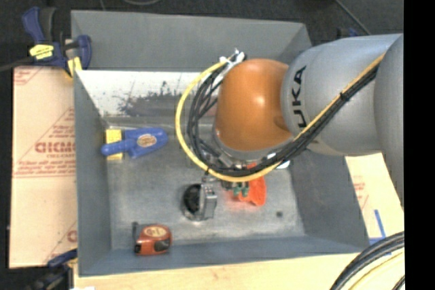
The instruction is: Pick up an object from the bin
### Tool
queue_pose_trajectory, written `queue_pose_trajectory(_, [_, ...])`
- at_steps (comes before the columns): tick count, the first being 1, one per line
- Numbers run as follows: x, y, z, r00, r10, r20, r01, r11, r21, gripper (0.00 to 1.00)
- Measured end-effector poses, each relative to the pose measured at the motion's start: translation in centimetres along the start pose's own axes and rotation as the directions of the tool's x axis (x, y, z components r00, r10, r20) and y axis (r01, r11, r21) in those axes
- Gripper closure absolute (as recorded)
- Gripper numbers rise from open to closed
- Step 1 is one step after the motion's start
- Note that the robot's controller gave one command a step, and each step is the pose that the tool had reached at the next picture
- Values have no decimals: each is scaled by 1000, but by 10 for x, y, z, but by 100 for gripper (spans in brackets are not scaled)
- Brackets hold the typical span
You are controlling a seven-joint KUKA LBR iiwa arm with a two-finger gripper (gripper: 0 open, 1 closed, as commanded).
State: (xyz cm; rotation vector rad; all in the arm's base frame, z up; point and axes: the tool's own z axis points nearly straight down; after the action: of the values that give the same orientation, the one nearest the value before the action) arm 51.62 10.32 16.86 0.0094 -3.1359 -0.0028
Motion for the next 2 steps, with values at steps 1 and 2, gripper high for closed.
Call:
queue_pose_trajectory(1, [-2,0,-4,1000,4,8,-4,1000,-1,0])
queue_pose_trajectory(2, [2,-17,73,1000,1,12,-1,1000,-2,0])
